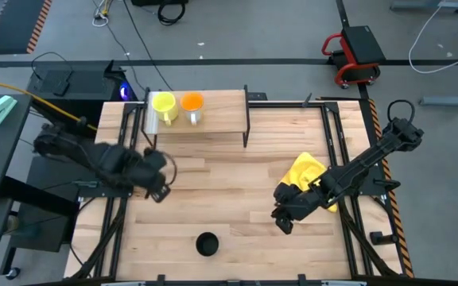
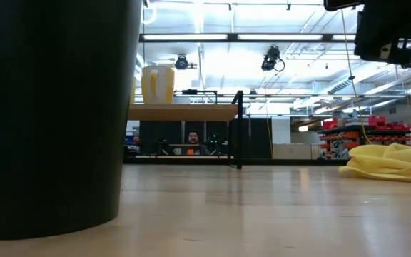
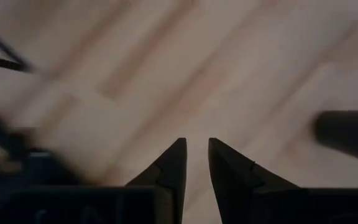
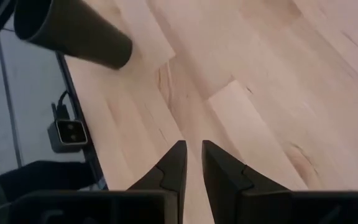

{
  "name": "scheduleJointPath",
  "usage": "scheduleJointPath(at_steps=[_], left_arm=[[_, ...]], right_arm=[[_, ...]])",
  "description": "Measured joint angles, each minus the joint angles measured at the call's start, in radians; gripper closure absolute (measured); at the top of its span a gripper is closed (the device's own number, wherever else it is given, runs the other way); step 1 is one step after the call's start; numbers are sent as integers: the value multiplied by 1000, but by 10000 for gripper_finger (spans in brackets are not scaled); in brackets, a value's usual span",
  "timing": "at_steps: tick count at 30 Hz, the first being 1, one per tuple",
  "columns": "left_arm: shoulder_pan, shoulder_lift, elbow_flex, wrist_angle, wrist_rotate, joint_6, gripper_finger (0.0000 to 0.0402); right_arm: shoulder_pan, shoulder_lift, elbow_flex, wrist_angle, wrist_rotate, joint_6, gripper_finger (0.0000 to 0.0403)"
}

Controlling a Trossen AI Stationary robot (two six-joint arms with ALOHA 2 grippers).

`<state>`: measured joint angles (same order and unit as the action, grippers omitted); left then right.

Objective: Stack small to large cups/mugs on shelf
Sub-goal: Put the black cup on the shelf

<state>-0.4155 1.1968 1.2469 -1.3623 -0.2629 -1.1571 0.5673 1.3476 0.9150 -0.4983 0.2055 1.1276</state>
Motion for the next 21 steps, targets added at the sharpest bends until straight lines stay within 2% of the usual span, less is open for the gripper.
scheduleJointPath(at_steps=[5,11,16,21], left_arm=[[-135,-70,-236,354,-13,-179,336],[-241,-65,-454,760,-15,-306,340],[-295,-65,-571,995,-82,-405,339],[-324,-8,-607,1191,-79,-398,347]], right_arm=[[57,-1,-19,84,63,4,345],[115,-1,-182,358,134,105,345],[125,0,-337,607,166,188,345],[125,0,-371,648,138,183,345]])
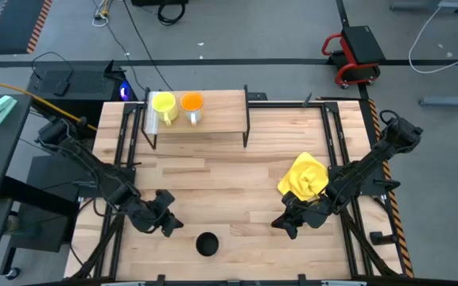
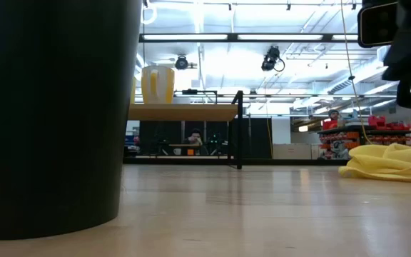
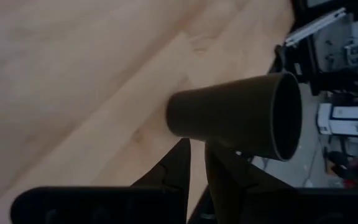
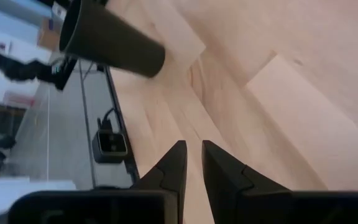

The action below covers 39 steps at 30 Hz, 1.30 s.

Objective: Stack small to large cups/mugs on shelf
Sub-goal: Put the black cup on the shelf

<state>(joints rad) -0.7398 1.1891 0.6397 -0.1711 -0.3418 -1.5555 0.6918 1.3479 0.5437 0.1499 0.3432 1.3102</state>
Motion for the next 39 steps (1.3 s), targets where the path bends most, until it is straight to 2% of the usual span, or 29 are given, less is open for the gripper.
scheduleJointPath(at_steps=[7,16,28,39], left_arm=[[-11,143,56,89,95,3,348],[-11,299,149,164,133,14,351],[11,433,253,170,185,23,345],[92,481,259,256,217,123,358]], right_arm=[[-17,0,-1,7,-24,-57,345],[-45,0,-1,6,-90,-110,345],[-43,0,-1,3,-117,-120,345],[-43,0,-1,6,-132,-118,345]])
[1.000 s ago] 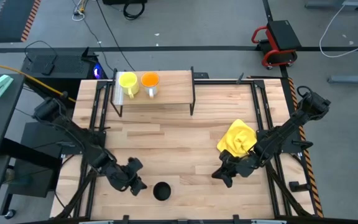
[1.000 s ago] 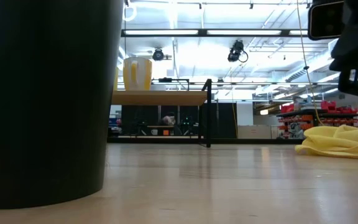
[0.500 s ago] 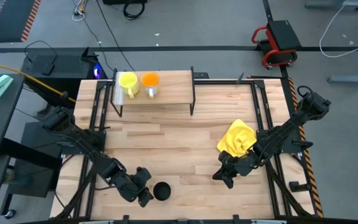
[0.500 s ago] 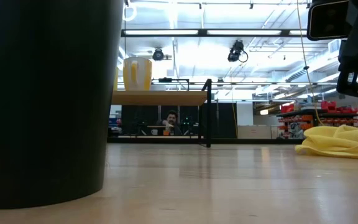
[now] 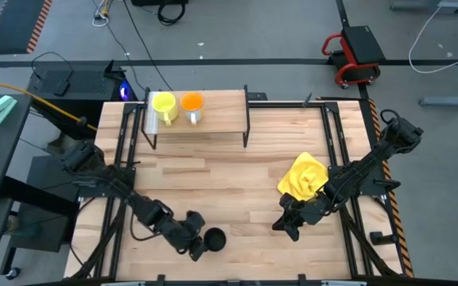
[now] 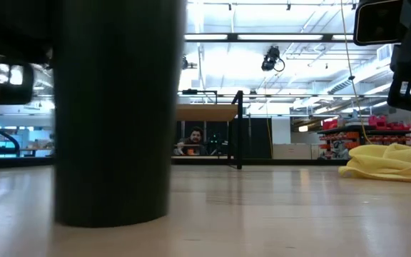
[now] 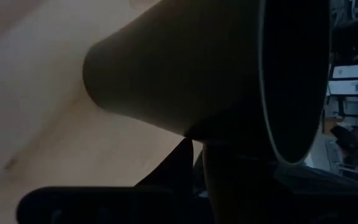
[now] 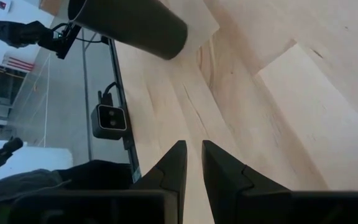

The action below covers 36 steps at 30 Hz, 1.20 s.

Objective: Stack small to large cups/mugs on shelf
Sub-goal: Put the black cup on the shelf

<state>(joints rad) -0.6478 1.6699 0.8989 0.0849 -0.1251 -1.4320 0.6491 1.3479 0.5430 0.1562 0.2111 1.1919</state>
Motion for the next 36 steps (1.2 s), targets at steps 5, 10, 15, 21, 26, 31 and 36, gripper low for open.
scheduleJointPath(at_steps=[5,10,15,21,26,31,36], left_arm=[[35,0,0,6,12,58,360],[62,0,0,5,34,111,362],[76,0,0,4,45,143,367],[66,0,0,-25,113,130,363],[24,0,0,-27,152,72,362],[5,0,0,-25,155,43,369],[47,0,0,-10,147,61,367]], right_arm=[[0,0,0,1,-3,14,345],[0,0,0,0,-3,33,345],[0,0,0,1,-3,46,345],[0,0,0,0,-3,56,345],[2,0,0,0,-3,66,345],[4,0,0,0,-3,56,345],[-12,0,0,0,-3,22,345]])
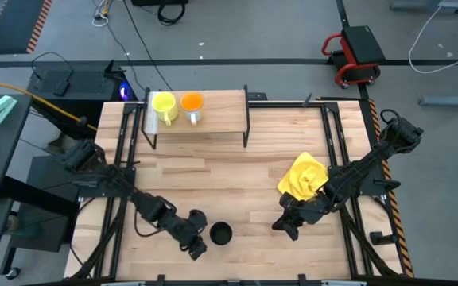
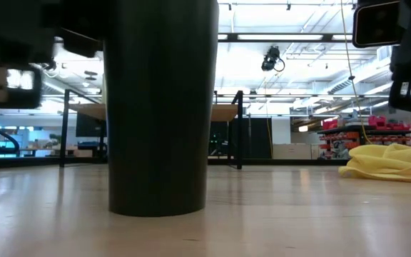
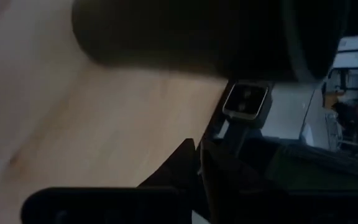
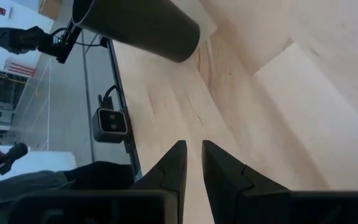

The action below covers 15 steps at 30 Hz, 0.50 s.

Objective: Stack small to large cups/mugs on shelf
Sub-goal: Put the black cup on the shelf

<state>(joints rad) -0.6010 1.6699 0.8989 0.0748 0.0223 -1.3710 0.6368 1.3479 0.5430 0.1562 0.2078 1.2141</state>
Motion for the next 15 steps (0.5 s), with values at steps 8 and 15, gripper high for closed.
scheduleJointPath(at_steps=[8,15], left_arm=[[75,0,0,24,0,89,373],[129,0,0,32,30,155,379]], right_arm=[[-15,0,0,0,0,-10,345],[-15,0,0,0,0,-13,345]])
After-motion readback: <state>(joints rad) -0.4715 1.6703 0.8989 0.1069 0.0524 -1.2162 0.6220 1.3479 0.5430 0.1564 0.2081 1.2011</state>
